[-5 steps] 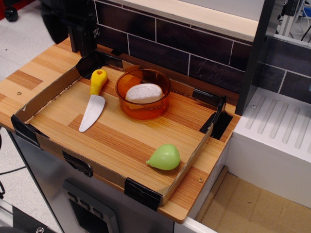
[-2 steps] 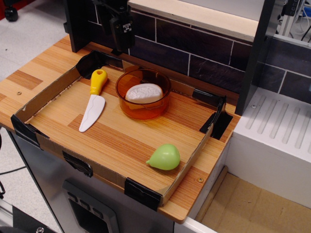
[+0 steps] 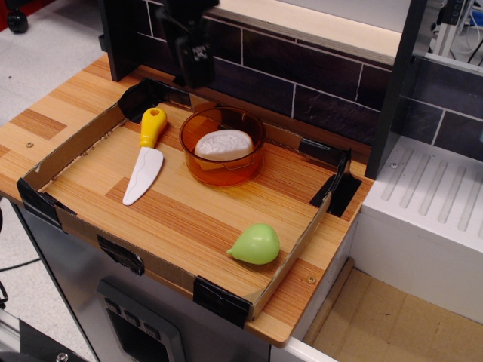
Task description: Take sushi out of pot
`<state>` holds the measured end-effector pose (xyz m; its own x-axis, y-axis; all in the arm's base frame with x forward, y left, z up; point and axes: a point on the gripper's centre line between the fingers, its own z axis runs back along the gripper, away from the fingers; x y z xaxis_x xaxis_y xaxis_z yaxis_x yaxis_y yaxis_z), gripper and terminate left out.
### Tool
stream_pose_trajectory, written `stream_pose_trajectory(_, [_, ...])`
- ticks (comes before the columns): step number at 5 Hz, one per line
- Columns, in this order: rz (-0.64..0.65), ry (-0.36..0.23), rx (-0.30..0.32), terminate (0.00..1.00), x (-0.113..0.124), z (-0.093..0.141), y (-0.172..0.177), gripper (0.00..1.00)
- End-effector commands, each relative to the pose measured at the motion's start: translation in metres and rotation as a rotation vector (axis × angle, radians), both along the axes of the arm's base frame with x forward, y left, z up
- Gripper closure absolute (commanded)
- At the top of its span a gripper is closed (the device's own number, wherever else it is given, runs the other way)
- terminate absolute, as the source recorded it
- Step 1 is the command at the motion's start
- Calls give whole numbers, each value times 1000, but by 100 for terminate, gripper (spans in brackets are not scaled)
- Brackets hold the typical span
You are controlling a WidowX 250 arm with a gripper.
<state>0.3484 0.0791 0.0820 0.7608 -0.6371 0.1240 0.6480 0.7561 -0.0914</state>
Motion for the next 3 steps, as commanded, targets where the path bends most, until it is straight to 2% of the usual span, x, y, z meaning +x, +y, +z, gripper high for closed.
stream_pose_trajectory(1, [-24,5,21,0,-9,-3,-21,0])
stream_pose_trajectory(3, [-54,26,58,0,-15,-31,-33,0])
